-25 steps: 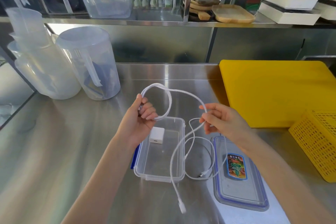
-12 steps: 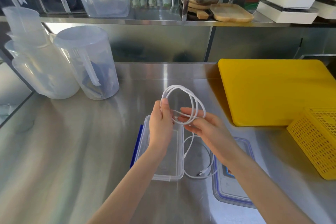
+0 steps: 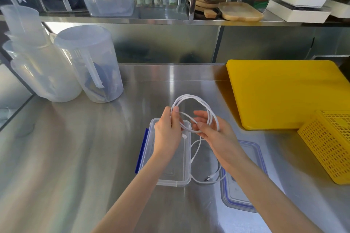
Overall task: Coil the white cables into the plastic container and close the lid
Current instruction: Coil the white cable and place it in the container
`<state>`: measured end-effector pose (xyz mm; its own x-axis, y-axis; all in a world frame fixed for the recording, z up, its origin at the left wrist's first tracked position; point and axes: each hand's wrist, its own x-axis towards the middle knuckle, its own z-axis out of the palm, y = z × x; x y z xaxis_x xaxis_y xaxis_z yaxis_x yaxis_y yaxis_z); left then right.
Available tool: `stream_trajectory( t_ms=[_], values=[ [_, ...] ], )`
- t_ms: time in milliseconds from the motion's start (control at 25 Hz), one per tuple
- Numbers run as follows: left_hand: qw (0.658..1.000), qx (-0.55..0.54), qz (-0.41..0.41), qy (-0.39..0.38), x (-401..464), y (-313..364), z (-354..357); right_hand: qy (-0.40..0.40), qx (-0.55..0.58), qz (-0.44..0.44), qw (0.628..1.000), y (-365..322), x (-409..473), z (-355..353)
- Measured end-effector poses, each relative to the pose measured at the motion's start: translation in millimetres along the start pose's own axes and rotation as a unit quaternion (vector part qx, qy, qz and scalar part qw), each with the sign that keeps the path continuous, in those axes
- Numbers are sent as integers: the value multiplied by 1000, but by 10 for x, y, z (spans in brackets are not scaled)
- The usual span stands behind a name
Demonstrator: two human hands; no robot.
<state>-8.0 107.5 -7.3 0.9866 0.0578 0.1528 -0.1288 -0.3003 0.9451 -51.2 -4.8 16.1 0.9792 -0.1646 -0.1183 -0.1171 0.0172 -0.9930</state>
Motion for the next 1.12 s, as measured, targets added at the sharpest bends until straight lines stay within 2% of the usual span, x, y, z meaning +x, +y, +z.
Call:
stream_trajectory(
  t_ms=[160, 280, 480, 560, 720, 800, 880, 1040, 1120],
  values=[
    [994, -68, -77, -41, 53, -63, -68, -73, 45, -10, 996, -10, -17, 3],
    [983, -109, -116, -89, 89, -125, -121, -121, 27, 7, 992, -41, -19, -10],
    [962, -191, -142, -131, 90, -96, -198, -94, 9, 32, 995, -31, -7, -21],
    [949, -225, -156, -159, 65, -48, -225, -83, 53, 55, 994, -11, 3, -26],
    [948, -183, -159, -208, 21, -11, -228, -77, 197, 109, 971, 14, 59, -18],
    [953, -166, -158, -198, 2, 6, -187, -79, 272, 120, 952, 1, 76, 2],
    [965, -150, -143, -161, -14, 39, -144, -73, 301, 111, 944, -15, 82, 39],
    [961, -208, -141, -112, -30, 117, -99, -37, 394, 96, 913, -26, 109, 99],
    [956, -220, -150, -119, -30, 107, -106, -2, 379, 75, 922, -25, 139, 105]
  ],
)
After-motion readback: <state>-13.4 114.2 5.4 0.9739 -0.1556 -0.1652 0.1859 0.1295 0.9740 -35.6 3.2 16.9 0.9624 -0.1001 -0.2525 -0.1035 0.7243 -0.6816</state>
